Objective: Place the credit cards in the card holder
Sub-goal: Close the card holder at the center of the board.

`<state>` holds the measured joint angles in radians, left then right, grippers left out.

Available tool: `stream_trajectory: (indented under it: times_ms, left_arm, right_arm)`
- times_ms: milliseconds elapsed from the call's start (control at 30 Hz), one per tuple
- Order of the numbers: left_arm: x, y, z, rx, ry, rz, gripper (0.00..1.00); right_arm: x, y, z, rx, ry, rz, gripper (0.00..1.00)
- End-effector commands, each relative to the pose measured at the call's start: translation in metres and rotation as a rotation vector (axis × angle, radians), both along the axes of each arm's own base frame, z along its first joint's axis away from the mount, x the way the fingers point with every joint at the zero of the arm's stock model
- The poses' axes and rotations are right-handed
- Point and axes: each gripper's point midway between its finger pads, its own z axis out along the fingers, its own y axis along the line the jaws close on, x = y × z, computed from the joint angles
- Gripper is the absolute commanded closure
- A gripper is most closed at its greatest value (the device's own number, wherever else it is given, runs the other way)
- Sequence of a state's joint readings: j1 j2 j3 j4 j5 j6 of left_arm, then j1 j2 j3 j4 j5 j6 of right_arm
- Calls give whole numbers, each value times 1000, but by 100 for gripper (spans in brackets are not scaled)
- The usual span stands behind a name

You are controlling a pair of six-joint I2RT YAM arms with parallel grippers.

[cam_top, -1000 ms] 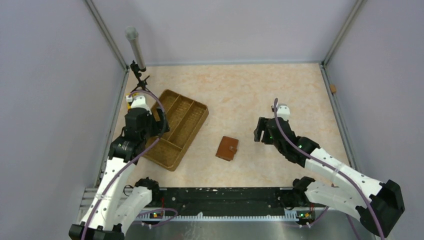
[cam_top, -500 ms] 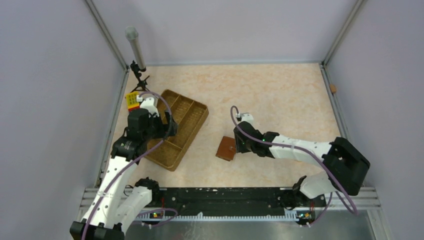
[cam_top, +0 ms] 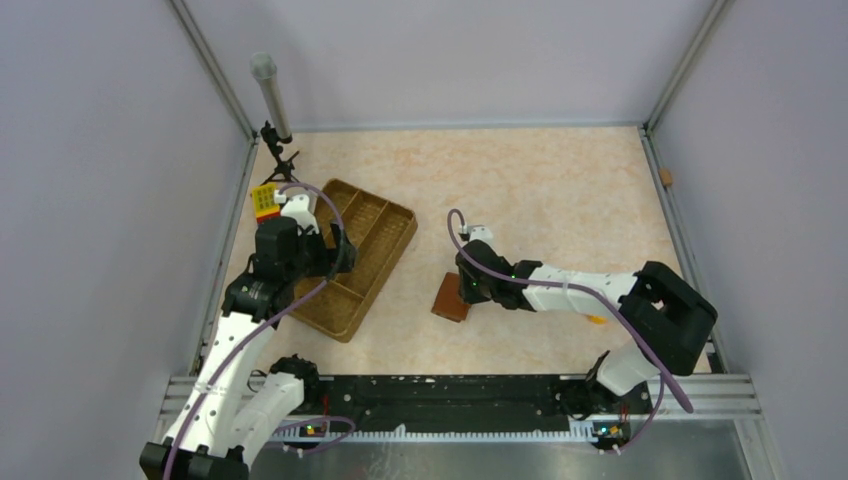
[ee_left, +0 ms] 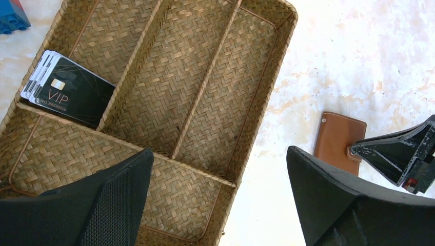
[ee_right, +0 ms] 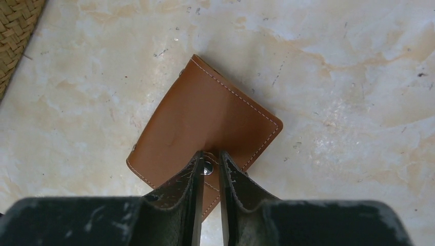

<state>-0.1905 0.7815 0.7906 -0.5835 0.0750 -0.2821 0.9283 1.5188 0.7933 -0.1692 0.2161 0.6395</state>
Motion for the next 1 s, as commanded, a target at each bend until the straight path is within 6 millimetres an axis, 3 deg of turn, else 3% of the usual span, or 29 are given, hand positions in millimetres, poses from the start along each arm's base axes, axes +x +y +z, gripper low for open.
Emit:
stream_trajectory:
  times_ms: [0, 367, 600, 767, 967]
  left_arm:
    - [6, -2, 7, 0, -38, -15, 2]
    - [6, -2, 5, 2, -27, -15, 2]
    - [5, -5, 5, -8, -24, -26, 4]
    - [-3, -40, -4, -73, 27, -91, 8]
    - [-16, -114, -23, -199, 81, -216, 7]
  right_arm:
    - [7, 21, 17, 68, -28, 13, 85]
    - [5, 19, 10, 63, -12, -4, 91]
    - [4, 16, 29, 58, -54, -1, 84]
    - [1, 5, 39, 48, -63, -43, 71]
    - [-5, -10, 36, 97, -13, -199, 59]
